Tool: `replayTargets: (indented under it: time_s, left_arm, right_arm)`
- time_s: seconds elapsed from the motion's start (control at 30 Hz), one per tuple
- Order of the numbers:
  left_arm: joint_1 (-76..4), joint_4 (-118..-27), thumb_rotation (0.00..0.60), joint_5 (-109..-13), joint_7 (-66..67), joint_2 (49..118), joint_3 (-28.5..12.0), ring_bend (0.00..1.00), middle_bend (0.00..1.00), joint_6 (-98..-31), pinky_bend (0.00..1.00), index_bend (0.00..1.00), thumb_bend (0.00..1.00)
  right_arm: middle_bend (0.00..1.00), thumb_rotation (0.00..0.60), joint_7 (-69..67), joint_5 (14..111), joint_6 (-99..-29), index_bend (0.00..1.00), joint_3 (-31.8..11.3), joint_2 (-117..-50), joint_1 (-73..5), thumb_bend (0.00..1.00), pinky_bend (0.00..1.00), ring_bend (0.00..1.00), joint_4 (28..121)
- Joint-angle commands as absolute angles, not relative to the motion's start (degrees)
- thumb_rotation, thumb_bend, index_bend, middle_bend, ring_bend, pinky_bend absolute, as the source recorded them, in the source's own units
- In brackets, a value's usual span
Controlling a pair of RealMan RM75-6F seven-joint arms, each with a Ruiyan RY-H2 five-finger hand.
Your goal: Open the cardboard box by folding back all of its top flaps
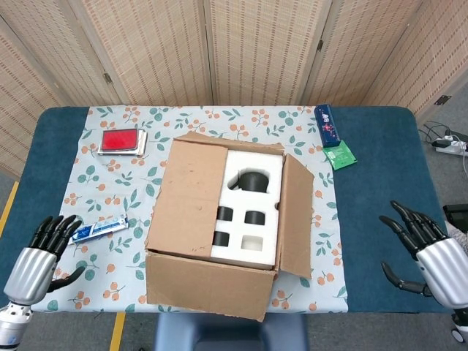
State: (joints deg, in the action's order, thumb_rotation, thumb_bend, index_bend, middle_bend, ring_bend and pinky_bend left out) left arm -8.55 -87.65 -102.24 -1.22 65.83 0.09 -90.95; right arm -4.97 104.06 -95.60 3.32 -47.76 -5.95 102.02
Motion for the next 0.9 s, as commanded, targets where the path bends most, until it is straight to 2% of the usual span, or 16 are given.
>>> replayTargets:
  time_s: [0.03, 0.1, 0.17, 0.3, 0.4, 0.6, 0.9]
  left_arm:
    - [-11.7, -90.0, 0.600, -107.9, -1.4, 63.4, 0.1, 0.17, 0.23, -91.8, 0.15, 0.25, 0.52]
    - [-14.0, -92.7, 0.600, -109.6, -1.6, 61.7, -0.2, 0.21, 0.28, -89.8, 0.20, 0.30, 0.61]
    - [-16.6, -96.0, 0.600, -109.6, -1.4, 59.8, -0.8, 0.23, 0.31, -86.1, 0.21, 0.31, 0.65]
    - [-21.4, -101.4, 0.600, -108.0, 3.1, 57.8, -2.8, 0.23, 0.32, -78.2, 0.22, 0.27, 0.72]
    - [-25.1, -104.6, 0.600, -107.0, 4.6, 57.3, -4.3, 0.23, 0.34, -73.0, 0.23, 0.27, 0.76]
    - [-32.3, -106.7, 0.600, -105.0, 2.9, 58.3, -7.4, 0.29, 0.38, -65.4, 0.28, 0.30, 0.81]
    - [-41.9, -105.3, 0.600, -102.5, 0.1, 61.7, -11.4, 0.30, 0.43, -58.1, 0.29, 0.42, 0.85]
  right_arm:
    - [0.00, 0.252, -7.5, 102.2, -98.7, 0.11, 3.6, -52.7, -2.9, 0.50, 0.16, 0.09, 96.4]
    - [0.00, 0.253, -8.8, 101.6, -99.2, 0.11, 3.6, -54.1, -2.0, 0.50, 0.16, 0.09, 94.6]
    - [0.00, 0.254, -11.0, 101.4, -99.6, 0.11, 3.6, -55.0, -1.7, 0.50, 0.16, 0.09, 93.1]
    - [0.00, 0.251, -12.7, 101.0, -99.9, 0.11, 3.3, -55.7, -1.3, 0.50, 0.16, 0.09, 91.2]
    - [0.00, 0.253, -13.5, 101.0, -100.5, 0.11, 2.8, -56.0, -1.2, 0.50, 0.14, 0.09, 90.5]
    - [0.00, 0.253, -15.2, 100.5, -100.1, 0.11, 2.4, -56.1, -1.1, 0.50, 0.12, 0.09, 89.6]
    - [0.00, 0.252, -18.3, 98.8, -97.5, 0.11, 2.6, -55.6, -1.2, 0.50, 0.12, 0.09, 88.7]
